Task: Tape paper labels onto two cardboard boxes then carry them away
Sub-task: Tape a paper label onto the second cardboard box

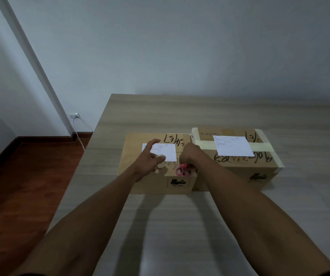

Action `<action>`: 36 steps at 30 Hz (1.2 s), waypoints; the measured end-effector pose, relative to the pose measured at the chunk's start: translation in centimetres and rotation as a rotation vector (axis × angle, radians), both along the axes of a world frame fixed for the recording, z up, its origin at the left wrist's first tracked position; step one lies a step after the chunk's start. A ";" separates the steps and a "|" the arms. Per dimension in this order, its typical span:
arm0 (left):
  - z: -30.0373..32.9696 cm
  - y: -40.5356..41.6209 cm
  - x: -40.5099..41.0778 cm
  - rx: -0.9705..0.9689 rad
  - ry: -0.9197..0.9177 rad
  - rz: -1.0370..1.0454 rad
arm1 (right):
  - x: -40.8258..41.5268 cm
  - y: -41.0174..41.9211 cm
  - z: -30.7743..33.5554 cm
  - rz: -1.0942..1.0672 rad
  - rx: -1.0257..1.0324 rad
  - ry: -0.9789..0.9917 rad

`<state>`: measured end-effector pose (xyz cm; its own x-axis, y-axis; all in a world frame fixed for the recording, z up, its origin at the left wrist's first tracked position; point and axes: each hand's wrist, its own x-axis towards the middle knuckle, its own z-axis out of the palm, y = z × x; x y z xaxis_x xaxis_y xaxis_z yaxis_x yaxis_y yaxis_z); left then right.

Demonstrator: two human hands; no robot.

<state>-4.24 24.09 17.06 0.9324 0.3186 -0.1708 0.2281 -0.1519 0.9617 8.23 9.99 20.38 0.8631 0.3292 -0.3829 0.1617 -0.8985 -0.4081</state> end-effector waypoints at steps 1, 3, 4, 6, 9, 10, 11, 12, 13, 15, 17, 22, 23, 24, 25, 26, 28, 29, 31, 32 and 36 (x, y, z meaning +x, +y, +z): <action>-0.1 -0.1 0.0 -0.008 0.001 0.000 | -0.5 -0.3 -0.5 -0.017 -0.012 0.013; 0.0 -0.5 -0.1 -0.028 0.003 0.000 | -1.3 -0.7 -1.4 -0.080 0.003 0.036; 0.0 -0.7 -0.2 -0.039 0.005 -0.001 | -1.6 -0.8 -1.9 -0.087 -0.001 0.022; -0.1 -0.9 -0.3 -0.064 0.007 -0.003 | -2.3 -1.2 -2.5 -0.097 -0.018 -0.010; -0.2 -1.0 -0.6 -0.120 0.018 0.024 | -3.0 -1.5 -3.5 -0.148 -0.029 -0.090; -0.2 -1.0 -0.7 -0.137 0.020 0.042 | -3.1 -1.4 -4.0 -0.175 -0.025 -0.108; -0.1 -0.9 -0.8 -0.152 0.021 0.056 | -3.3 -1.3 -4.0 -0.195 -0.020 -0.120; 0.0 -0.8 -0.9 -0.163 0.024 0.063 | -3.6 -1.2 -4.0 -0.208 -0.024 -0.130; 0.2 -0.8 -1.0 -0.175 0.026 0.069 | -3.8 -1.0 -3.9 -0.216 -0.032 -0.145; 0.4 -0.5 -1.3 -0.189 0.034 0.077 | -4.4 -0.3 -3.8 -0.226 -0.061 -0.174; 0.6 0.0 -1.7 -0.184 0.043 0.079 | -4.9 0.4 -3.6 -0.249 -0.087 -0.193; 1.2 1.5 -2.2 -0.168 0.054 0.092 | -4.5 1.4 -1.8 -0.334 0.152 -0.155; 1.2 1.6 -2.2 -0.172 0.057 0.093 | -4.1 1.4 -1.3 -0.405 0.277 -0.084; 1.3 1.9 -2.1 -0.175 0.052 0.094 | -3.7 1.5 -0.7 -0.493 0.425 -0.005; 1.4 2.2 -2.1 -0.176 0.045 0.095 | -3.4 1.6 -0.2 -0.579 0.564 0.065; 1.6 2.4 -2.0 -0.176 0.040 0.097 | -3.2 1.8 0.2 -0.644 0.676 0.122; 2.0 2.8 -1.9 -0.170 0.035 0.104 | -2.9 2.1 0.5 -0.731 0.823 0.214; 2.2 2.9 -1.8 -0.168 0.034 0.105 | -2.9 2.2 0.6 -0.769 0.875 0.251; 2.7 3.1 -1.8 -0.154 0.036 0.113 | -2.9 2.4 0.8 -0.820 0.983 0.341; 2.9 3.2 -1.7 -0.147 0.035 0.117 | -2.8 2.5 1.0 -0.836 1.052 0.397; 3.5 3.3 -1.4 -0.127 0.027 0.124 | -3.0 2.9 2.2 -0.877 1.275 0.516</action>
<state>-5.65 27.44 20.55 0.8816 0.4054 -0.2418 0.2638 0.0016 0.9646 5.24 12.87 22.61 0.8195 0.1457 -0.5543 -0.5701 0.3065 -0.7623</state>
